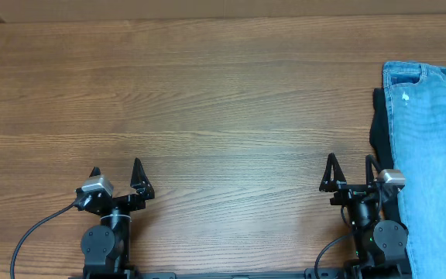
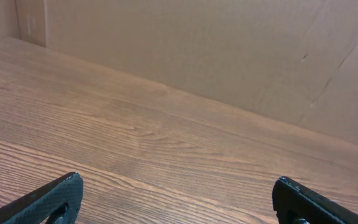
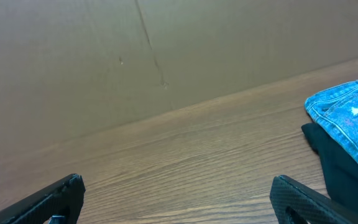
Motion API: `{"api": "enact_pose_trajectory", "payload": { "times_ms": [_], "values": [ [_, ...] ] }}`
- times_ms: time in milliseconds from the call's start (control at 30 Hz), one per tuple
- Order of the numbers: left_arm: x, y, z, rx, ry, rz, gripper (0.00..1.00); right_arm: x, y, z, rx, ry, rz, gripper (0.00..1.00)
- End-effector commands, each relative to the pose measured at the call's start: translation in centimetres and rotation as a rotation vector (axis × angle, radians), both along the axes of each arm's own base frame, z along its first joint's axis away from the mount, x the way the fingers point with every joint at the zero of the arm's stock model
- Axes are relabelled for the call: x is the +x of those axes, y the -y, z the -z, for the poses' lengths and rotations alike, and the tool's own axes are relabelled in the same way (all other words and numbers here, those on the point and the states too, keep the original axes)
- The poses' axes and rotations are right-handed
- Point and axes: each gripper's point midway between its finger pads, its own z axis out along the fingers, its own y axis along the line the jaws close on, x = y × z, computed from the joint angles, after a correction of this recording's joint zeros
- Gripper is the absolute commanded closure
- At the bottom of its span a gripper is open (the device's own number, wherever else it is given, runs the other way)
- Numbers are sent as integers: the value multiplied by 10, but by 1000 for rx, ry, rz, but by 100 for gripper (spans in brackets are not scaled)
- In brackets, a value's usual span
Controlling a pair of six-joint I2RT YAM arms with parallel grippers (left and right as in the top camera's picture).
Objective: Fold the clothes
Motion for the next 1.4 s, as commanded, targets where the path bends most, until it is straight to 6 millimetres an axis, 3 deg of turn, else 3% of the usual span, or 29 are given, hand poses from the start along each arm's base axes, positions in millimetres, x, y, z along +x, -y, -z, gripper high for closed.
{"api": "enact_pose_trajectory", "payload": {
  "times_ms": [0,1367],
  "values": [
    [0,-1,0,23,4,-5,0,0,1,2,-5,2,5,0],
    [0,-1,0,23,4,-5,0,0,1,2,-5,1,5,0]
  ]
}}
